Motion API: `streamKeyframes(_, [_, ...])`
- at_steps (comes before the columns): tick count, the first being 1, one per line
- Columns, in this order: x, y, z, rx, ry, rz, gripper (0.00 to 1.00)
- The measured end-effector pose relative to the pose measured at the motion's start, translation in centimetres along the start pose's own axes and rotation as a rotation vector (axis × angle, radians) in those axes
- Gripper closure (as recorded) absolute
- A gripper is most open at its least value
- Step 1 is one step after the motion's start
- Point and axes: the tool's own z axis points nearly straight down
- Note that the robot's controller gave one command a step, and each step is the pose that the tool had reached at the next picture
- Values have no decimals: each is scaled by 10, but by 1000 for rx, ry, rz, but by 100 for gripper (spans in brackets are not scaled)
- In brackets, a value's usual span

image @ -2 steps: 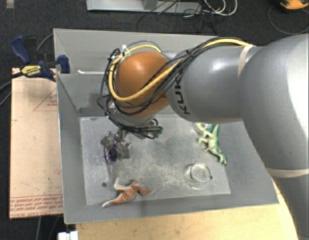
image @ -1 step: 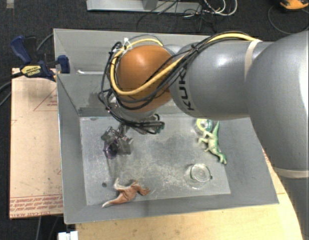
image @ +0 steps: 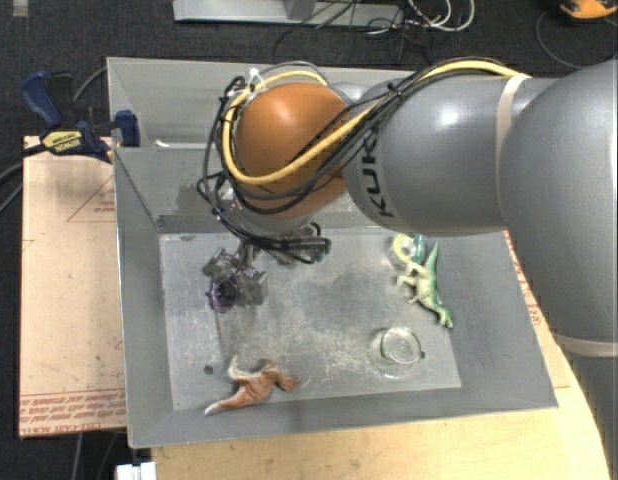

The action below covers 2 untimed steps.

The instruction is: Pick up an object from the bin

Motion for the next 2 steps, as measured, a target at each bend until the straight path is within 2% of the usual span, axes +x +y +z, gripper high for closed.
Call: streamKeyframes(2, [-1, 0, -6, -1, -2, 2, 100])
